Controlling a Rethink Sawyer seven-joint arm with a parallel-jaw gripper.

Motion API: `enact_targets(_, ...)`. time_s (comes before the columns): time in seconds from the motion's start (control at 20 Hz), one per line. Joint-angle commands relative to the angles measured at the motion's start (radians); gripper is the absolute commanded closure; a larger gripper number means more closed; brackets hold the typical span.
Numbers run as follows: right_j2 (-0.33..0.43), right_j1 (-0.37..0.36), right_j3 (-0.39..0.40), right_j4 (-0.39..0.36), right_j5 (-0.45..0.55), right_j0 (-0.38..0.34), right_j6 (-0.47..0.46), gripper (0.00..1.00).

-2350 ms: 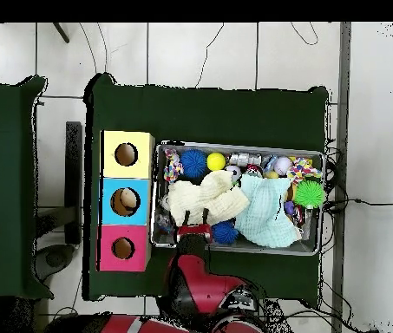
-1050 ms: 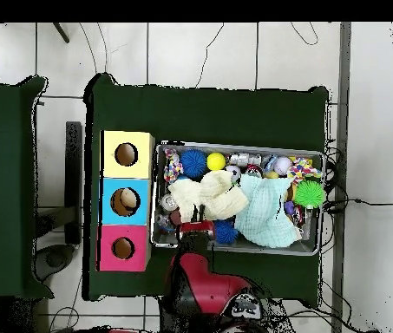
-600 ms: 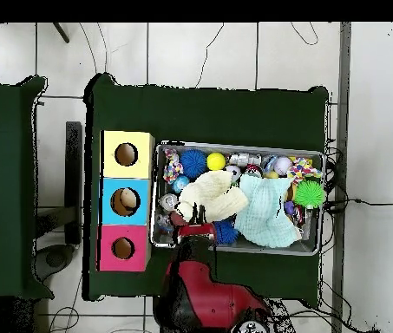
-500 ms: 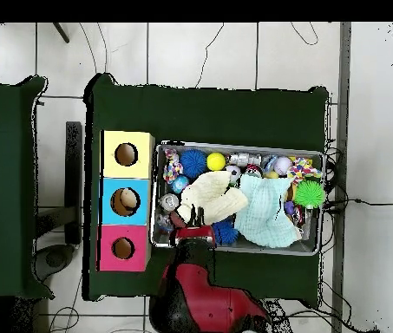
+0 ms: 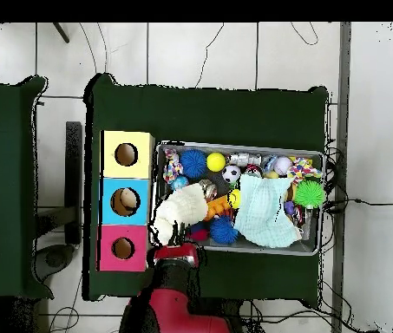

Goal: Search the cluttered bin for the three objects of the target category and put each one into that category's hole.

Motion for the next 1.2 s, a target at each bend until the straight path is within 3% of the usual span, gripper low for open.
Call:
enact_targets(0.05, -0.040, -0.146, 0.044, 0.100, 0.209, 0.086, 0.153, 1.00)
enact_targets(0.4, -0.122, -0.144, 0.003, 0.169, 0.305, 0.216, 0.153, 1.00)
enact_targets(0.7, -0.111, -0.116, 0.002, 0.154, 0.305, 0.206, 0.165, 1.00)
enact_targets(0.8, -0.094, -0.091, 0.001, 0.146, 0.290, 0.185, 0.170, 1.00)
enact_targets(0.95, -0.121, -0.026, -0.014, 0.170, 0.311, 0.212, 0.160, 1.00)
enact_targets(1.2, -0.110, 0.000, -0.016, 0.170, 0.325, 0.198, 0.159, 1.00)
